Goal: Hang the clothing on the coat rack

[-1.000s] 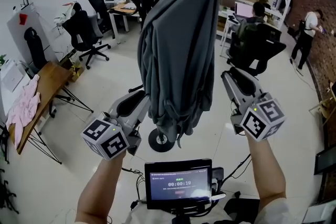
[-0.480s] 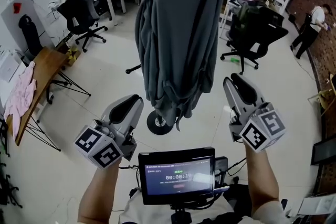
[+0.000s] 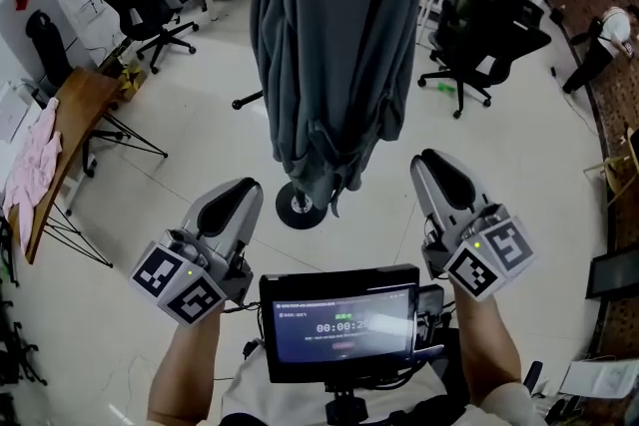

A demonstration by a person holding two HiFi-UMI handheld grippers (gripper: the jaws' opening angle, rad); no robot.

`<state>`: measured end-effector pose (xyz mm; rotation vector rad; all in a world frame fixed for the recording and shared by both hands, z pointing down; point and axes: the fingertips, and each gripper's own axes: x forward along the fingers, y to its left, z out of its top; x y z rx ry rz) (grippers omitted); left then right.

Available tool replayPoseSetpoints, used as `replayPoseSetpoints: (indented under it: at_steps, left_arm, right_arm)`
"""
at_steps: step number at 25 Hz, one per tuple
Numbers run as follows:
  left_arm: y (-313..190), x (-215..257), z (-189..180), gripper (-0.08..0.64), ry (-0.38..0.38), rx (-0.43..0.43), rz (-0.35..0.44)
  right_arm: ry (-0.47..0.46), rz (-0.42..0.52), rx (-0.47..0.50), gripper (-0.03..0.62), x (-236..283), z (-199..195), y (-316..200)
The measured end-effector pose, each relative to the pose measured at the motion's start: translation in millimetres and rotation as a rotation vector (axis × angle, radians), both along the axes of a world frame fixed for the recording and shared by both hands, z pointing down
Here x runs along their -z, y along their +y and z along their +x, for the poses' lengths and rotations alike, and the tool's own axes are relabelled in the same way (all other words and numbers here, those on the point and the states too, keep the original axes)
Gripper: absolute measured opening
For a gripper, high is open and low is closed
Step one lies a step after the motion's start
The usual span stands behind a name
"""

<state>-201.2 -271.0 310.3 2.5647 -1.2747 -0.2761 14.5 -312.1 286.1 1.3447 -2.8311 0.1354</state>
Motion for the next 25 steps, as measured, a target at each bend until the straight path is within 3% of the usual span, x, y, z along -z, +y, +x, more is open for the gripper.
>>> replayPoseSetpoints:
  at_steps: [13,22,25]
  left_arm:
    - [29,-31,-5,0.000,-0.014,0.009,-0.070]
    - [32,-34,-8,0.000,-0.021,-0.025,-0.084]
    - [36,-35,-13,0.000,-0.020,-0.042,-0.087]
  right_arm:
    - [0.046,-0.108,0.054,0.054,-47,-16,24]
    - [0.062,-0.136,0.117,0.054,-54,-54,30]
    - [0.072,-0.137,0.110,0.026,-54,-66,34]
